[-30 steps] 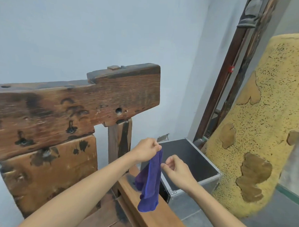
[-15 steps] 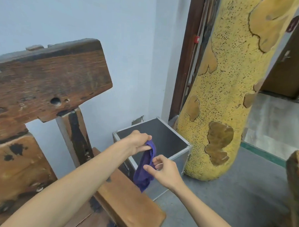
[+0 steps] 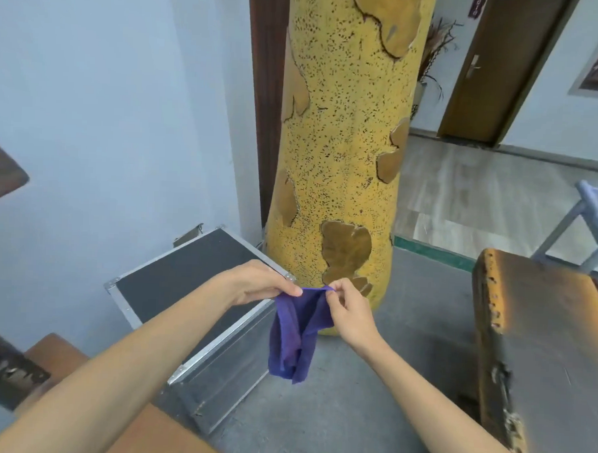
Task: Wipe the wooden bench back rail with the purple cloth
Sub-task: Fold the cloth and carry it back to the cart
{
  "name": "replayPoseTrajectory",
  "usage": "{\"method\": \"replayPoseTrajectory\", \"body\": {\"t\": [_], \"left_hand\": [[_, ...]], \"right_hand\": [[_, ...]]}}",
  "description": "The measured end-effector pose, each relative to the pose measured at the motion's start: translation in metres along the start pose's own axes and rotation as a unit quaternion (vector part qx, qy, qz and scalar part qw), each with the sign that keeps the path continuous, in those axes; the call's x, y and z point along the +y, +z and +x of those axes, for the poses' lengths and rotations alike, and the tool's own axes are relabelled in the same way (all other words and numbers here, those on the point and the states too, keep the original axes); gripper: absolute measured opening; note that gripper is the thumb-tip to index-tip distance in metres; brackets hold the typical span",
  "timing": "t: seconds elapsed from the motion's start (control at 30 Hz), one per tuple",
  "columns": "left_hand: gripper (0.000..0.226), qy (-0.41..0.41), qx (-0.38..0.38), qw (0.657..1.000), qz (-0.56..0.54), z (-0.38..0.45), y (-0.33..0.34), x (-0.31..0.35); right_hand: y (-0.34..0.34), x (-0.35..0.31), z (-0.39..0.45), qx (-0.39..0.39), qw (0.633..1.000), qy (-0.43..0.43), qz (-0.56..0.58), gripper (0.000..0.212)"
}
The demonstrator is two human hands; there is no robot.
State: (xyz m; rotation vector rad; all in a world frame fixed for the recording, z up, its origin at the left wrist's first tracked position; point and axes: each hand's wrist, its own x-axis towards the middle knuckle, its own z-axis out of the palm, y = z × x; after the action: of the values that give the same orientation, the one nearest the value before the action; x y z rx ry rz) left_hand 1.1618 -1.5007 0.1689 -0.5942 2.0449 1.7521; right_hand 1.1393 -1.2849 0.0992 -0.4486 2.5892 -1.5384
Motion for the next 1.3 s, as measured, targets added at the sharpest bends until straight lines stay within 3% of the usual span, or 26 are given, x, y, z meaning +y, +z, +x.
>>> {"method": "replayPoseTrajectory", "body": {"t": [0.13,0.37,0.5,0.57,0.8,1.0,1.07,1.3], "left_hand": [[0.05,0.061,0.02,0.966,0.252,0.055,0.04,0.017],[0.011,0.206,-0.08,0.858,0.463,0.163,0.115,0.044],[0.012,0.217,-0.138,0.858,0.445,0.235,0.143,0.058],[0.016,0.238,-0.149,0.842,0.462,0.269,0.158,0.067],[0.023,0.281,-0.204,0.816,0.462,0.395,0.222,0.15],[0.022,0.39,-0.135,0.802,0.433,0.48,0.271,0.246],[0.02,0.42,-0.103,0.811,0.395,0.507,0.287,0.275],[0.014,0.409,-0.057,0.845,0.338,0.641,0.372,0.368]], "right_hand": [[-0.061,0.033,0.032,0.061,0.998,-0.008,-0.01,0.014],[-0.149,0.082,0.079,0.117,0.992,-0.033,-0.029,0.014],[-0.201,0.114,0.116,0.155,0.986,-0.033,-0.044,0.015],[-0.222,0.126,0.133,0.172,0.983,-0.023,-0.052,0.015],[-0.323,0.175,0.215,0.307,0.949,0.064,-0.016,0.012],[-0.385,0.234,0.246,0.399,0.902,0.158,0.047,0.012],[-0.402,0.251,0.259,0.409,0.892,0.181,0.064,0.013],[-0.484,0.334,0.35,0.413,0.877,0.222,0.104,0.027]]}}
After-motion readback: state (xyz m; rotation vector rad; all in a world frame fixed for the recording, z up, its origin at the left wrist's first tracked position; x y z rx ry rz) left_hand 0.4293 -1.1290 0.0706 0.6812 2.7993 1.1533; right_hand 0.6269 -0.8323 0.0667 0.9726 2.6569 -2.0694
